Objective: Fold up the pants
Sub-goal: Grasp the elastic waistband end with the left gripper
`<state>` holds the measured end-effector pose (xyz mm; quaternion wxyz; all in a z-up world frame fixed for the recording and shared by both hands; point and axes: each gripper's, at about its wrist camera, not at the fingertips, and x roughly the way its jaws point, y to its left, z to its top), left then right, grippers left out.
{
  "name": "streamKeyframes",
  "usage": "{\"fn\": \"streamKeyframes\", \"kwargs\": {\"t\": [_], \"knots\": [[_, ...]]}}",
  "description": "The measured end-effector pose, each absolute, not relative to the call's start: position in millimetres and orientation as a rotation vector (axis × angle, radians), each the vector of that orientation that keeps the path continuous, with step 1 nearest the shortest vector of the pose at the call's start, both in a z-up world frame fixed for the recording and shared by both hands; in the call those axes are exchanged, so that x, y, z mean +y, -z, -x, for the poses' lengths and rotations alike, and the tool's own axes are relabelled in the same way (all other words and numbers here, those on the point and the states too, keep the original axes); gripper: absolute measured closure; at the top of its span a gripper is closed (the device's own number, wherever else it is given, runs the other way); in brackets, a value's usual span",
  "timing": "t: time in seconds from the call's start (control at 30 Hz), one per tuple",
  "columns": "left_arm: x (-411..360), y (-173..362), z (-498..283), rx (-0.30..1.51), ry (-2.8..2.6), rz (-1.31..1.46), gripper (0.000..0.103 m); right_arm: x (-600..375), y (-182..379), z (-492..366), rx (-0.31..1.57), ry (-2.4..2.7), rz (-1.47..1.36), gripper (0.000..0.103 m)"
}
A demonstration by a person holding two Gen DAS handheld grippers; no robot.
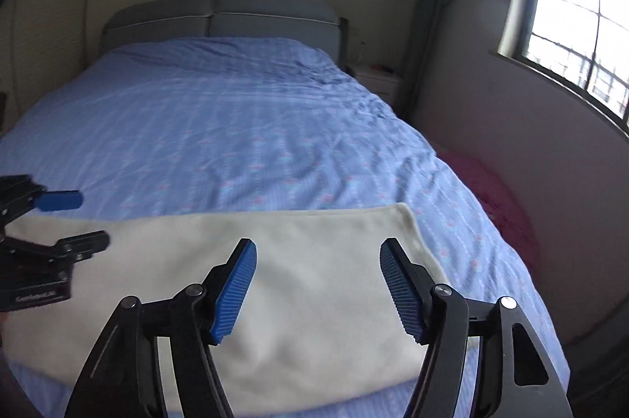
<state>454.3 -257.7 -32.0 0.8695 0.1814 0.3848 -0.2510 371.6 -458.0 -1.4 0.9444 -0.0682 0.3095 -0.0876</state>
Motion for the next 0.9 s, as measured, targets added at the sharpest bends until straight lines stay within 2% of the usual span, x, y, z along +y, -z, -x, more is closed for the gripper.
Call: {"fn": "streamKeyframes", "kwargs": {"t": [0.07, 0.13, 0.23, 0.53, 0.7, 0.9], "knots": [[-228, 24, -431, 0.813, 0.519, -0.356, 0.044, -418, -8, -347, 0.611, 0.100, 0.196, 0.035], [-195, 17, -408, 0.830, 0.519, -0.309, 0.038, -380, -13, -327, 0.613, 0.012, 0.226, 0.032], [-149, 11, -375, 0.852, 0.489, -0.281, 0.035, -326, -13, -303, 0.640, -0.127, 0.235, 0.032], [-4, 40, -289, 0.910, 0.325, -0.318, 0.031, -180, 28, -267, 0.864, -0.460, 0.261, 0.032], [77, 51, -278, 0.923, 0.198, -0.202, 0.031, -120, 46, -274, 0.961, -0.466, 0.245, 0.032], [181, 51, -295, 0.872, 0.105, 0.022, 0.029, -46, 36, -301, 0.845, -0.452, 0.249, 0.032]]}}
